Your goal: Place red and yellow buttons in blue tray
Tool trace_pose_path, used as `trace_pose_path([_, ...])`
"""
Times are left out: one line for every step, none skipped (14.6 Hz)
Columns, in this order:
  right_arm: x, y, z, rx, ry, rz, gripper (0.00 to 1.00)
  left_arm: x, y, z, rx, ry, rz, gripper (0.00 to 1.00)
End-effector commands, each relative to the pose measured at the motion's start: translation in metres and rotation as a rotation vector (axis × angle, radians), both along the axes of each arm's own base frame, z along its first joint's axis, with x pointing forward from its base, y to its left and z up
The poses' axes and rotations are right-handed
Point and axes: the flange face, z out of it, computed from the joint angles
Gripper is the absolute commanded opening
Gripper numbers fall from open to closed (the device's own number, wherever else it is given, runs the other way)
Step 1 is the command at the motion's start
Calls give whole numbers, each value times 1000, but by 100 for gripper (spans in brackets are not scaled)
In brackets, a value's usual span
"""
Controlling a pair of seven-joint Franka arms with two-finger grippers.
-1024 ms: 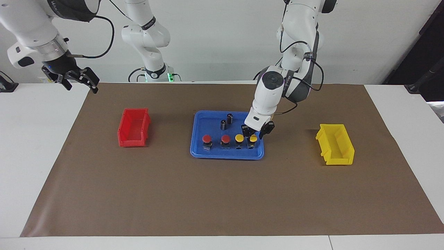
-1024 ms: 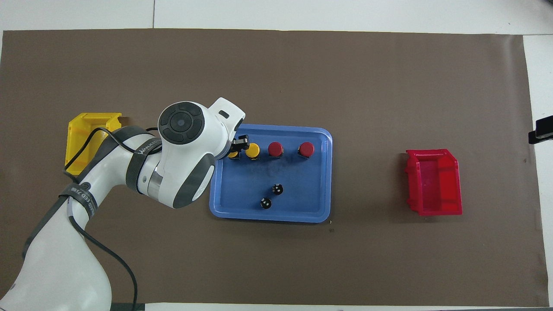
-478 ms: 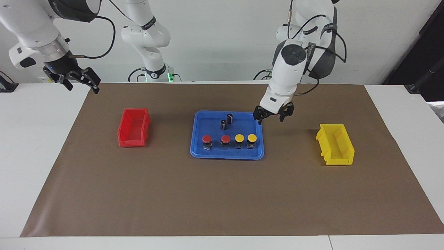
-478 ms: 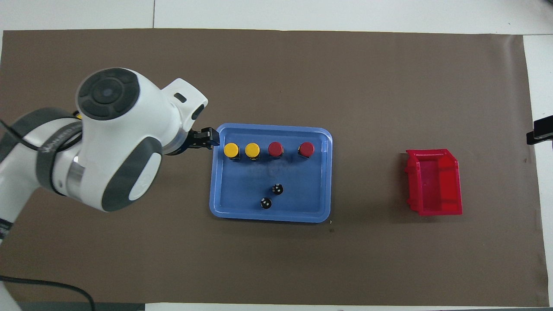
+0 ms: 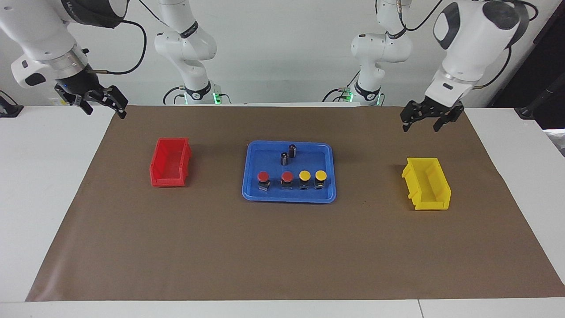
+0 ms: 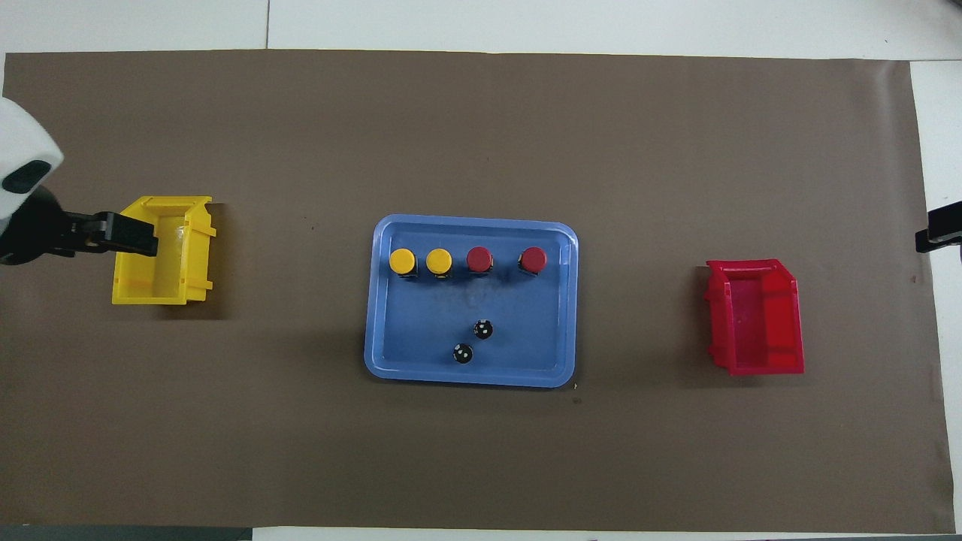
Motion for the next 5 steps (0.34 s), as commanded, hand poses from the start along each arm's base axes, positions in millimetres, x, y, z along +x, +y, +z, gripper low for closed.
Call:
trace_pose_path([-5, 0, 3, -12, 5, 15, 100, 5, 28, 10, -18, 3, 15, 100])
trace_pose_path([-4, 1, 3, -12, 3, 20, 100, 6, 31, 11, -24, 0, 22, 100])
trace_pose_path([-4, 3, 3, -13, 5, 25, 100, 6, 32, 12, -24, -1, 19, 100])
trace_pose_path([-4, 5, 4, -14, 2, 29, 100, 6, 32, 13, -25, -4, 6, 100])
trace_pose_path([-3, 5, 5, -15, -4, 31, 100, 6, 33, 13, -22, -4, 5, 100])
